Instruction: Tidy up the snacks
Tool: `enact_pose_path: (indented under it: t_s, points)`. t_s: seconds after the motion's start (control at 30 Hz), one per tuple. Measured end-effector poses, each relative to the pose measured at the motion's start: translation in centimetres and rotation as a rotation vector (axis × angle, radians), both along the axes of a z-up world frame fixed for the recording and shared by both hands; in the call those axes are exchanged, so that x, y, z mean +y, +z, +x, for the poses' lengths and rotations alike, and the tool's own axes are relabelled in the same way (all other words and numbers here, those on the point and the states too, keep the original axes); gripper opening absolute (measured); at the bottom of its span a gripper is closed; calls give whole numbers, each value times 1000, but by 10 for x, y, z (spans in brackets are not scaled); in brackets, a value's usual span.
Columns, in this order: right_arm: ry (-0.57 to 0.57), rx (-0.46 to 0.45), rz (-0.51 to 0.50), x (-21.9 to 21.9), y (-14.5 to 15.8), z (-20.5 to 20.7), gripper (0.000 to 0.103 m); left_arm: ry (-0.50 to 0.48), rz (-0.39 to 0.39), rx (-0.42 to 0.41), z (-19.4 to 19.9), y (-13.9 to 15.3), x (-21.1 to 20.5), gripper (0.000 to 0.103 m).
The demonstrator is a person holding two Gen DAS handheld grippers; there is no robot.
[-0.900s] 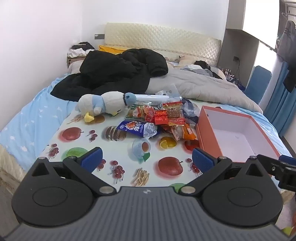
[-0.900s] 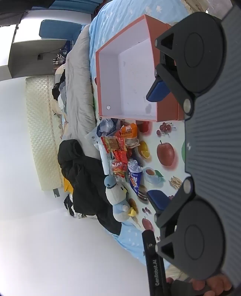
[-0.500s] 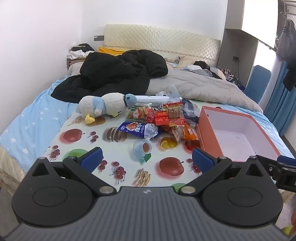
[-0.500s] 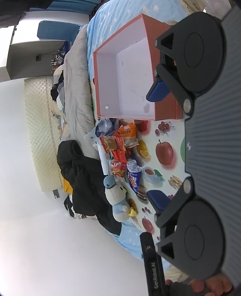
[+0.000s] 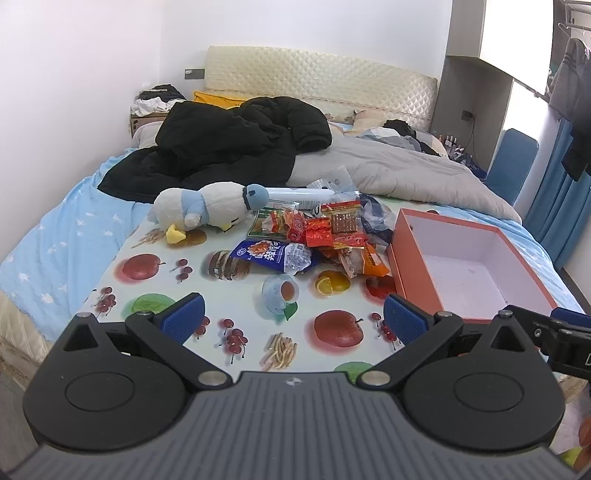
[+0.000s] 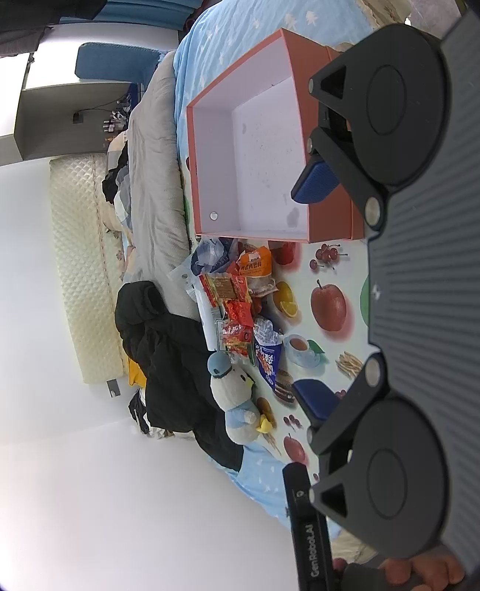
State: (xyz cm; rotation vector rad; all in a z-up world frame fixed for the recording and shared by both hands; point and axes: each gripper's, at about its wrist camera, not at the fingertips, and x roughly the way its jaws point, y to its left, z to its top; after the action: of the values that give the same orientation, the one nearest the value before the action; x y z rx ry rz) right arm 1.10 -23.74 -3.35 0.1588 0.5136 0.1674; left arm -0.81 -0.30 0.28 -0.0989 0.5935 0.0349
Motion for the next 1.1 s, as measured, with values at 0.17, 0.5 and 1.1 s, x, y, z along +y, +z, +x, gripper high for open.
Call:
enact_pose_path:
  t_s: [0.17, 0.5, 1.1]
  points:
    - [0, 2, 2, 0, 0, -1, 103, -2, -5, 1, 0, 0, 0, 103]
    - [-3, 2, -3, -2, -2, -1, 103, -11, -4, 0, 1, -2, -5, 103]
    - [-6, 0, 4, -3, -2, -2, 103, -31, -15, -3, 3, 0, -4, 103]
